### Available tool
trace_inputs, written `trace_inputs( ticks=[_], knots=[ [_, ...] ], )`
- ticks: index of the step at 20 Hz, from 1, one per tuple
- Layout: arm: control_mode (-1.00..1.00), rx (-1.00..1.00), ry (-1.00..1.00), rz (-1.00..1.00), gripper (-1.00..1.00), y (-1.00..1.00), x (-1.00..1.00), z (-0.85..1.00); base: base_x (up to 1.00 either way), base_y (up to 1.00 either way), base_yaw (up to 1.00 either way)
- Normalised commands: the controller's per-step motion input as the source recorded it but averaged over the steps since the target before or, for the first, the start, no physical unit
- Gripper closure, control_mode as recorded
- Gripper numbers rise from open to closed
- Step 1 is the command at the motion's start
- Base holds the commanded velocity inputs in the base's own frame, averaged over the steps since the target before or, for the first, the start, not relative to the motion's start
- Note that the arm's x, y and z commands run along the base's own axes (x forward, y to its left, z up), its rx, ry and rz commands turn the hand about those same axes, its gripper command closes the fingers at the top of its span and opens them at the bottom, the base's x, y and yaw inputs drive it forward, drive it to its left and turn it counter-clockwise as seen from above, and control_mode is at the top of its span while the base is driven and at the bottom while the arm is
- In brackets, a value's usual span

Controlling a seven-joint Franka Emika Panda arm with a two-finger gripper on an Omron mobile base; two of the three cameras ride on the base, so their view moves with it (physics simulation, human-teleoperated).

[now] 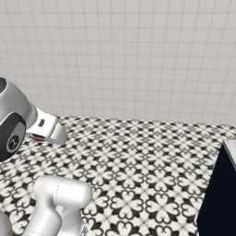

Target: Take the strawberry from the fridge and place it on top of the pancake, located on the dining counter.

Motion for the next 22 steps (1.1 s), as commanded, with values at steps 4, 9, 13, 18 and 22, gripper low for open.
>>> trace_inputs(
  ticks=[4,9,13,18,22],
  knots=[
    [1.0,0.0,0.0,0.0,1.0,0.0,0.0,0.0,1.0,0.02,-0.2],
    [1.0,0.0,0.0,0.0,1.0,0.0,0.0,0.0,1.0,0.06,-0.28],
    [1.0,0.0,0.0,0.0,1.0,0.0,0.0,0.0,1.0,0.1,-0.37],
    [1.0,0.0,0.0,0.0,1.0,0.0,0.0,0.0,1.0,0.16,-0.46],
    [1.0,0.0,0.0,0.0,1.0,0.0,0.0,0.0,1.0,0.21,-0.55]
  ],
)
